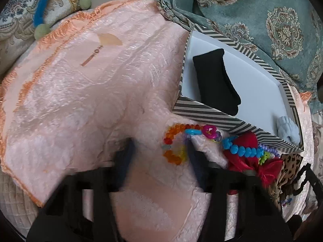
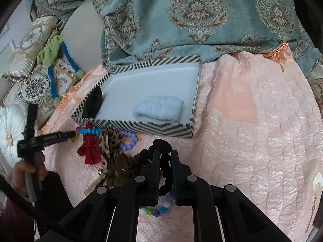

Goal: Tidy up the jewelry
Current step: 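Grasp rainbow bead bracelet with left tool while right tool grasps black scrunchie, then drop rainbow bracelet into box with left tool while right tool drops black scrunchie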

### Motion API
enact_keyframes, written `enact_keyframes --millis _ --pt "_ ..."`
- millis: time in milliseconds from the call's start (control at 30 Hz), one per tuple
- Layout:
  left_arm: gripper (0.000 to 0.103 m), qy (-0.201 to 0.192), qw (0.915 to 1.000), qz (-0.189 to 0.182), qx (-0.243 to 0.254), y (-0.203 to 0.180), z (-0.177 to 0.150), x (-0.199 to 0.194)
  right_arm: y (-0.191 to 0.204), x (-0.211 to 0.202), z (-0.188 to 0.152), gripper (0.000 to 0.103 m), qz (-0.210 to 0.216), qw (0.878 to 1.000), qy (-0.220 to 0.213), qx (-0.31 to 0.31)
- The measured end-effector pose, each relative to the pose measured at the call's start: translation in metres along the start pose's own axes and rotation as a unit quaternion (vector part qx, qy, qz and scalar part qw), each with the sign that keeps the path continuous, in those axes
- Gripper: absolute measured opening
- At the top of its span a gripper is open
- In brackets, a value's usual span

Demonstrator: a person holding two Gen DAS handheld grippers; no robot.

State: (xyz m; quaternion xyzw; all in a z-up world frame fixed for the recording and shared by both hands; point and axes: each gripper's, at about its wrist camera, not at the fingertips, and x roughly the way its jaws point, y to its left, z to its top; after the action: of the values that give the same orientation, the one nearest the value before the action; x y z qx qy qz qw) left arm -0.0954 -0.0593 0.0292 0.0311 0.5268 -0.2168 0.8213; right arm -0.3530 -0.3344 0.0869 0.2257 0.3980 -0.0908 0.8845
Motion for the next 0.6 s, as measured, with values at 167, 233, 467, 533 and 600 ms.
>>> enact_keyframes --millis 167,233,467,533,600 --pt "0.008 -0.006 0.9999 -0.012 -0.004 0.008 -0.001 -0.004 0.005 -0.013 0.005 0.009 0.004 1.000 -0.017 0.000" --pt "0.008 -0.012 0.9997 -0.022 -0.008 0.013 -0.001 -0.012 0.007 -0.016 0.006 0.009 0.005 1.000 -0.019 -0.002" --pt "0.008 -0.054 0.9980 -0.031 0.007 0.017 0.009 -0.062 0.016 -0.033 0.013 0.009 0.016 0.999 -0.039 -0.004" --pt "0.008 -0.068 0.9971 -0.032 0.015 0.014 0.014 -0.079 0.020 -0.038 0.018 0.009 0.017 0.999 -0.045 -0.009" --pt "0.008 -0.079 0.9960 -0.032 0.024 0.010 0.018 -0.092 0.024 -0.043 0.022 0.009 0.017 0.998 -0.051 -0.013"
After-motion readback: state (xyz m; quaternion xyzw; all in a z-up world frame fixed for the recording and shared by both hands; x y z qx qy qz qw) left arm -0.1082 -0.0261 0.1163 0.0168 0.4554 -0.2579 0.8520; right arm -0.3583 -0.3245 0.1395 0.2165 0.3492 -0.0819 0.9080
